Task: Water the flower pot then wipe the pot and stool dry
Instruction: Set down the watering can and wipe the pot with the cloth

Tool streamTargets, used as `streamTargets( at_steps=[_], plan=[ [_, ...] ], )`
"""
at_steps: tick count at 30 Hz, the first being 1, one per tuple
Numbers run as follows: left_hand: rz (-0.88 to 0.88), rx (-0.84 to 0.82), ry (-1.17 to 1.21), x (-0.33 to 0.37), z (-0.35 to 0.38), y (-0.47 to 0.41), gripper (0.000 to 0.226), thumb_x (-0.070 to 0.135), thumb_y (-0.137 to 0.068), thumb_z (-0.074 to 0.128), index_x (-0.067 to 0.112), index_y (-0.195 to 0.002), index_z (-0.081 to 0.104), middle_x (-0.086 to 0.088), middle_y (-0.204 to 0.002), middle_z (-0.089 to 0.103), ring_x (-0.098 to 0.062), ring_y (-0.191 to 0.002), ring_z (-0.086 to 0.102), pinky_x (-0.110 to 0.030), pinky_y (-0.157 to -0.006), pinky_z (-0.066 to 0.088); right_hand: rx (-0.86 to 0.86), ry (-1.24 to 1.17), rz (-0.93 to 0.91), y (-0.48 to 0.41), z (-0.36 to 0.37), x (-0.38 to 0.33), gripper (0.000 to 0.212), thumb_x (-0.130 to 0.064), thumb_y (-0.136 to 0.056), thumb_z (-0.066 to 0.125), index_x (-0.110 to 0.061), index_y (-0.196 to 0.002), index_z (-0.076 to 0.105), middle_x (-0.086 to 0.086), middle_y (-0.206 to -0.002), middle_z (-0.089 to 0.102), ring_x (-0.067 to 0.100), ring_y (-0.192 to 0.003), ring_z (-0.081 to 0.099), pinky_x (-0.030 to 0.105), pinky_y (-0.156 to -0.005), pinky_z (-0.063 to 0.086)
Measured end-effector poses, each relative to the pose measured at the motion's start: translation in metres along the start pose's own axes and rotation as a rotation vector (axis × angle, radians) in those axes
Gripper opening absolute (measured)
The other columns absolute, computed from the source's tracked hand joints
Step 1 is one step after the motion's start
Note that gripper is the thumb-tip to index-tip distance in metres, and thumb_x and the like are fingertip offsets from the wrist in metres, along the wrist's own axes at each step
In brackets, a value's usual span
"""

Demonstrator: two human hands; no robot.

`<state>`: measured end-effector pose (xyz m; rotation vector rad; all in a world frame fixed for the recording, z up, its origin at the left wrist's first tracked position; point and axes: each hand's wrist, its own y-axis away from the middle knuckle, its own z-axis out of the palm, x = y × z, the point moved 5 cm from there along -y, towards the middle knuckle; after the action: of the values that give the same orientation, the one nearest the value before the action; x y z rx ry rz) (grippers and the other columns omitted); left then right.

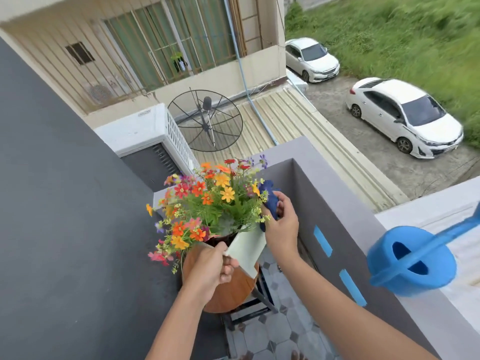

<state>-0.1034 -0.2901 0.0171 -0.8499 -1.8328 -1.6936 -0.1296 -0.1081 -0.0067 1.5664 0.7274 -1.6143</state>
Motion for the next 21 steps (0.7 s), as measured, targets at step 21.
streamTargets(
  at_steps=[21],
  plan=[
    [0.144,-0.165,0.098,0.055,0.030,0.032,0.020,0.014,-0.096,0.040,0.011,-0.076,0.045,-0.006,-0.058,0.050,-0.011,-0.045,0.031,-0.023,-0.047,0.019,0.078,0.056,-0.207,-0.027,-0.020,-0.053,0.038,-0.015,-0.093,0.067,-0.021,-0.129,0.060,-0.001,-0.119,0.059,-0.005,-0.101,0.056,0.009,-0.083,0.042]
  ],
)
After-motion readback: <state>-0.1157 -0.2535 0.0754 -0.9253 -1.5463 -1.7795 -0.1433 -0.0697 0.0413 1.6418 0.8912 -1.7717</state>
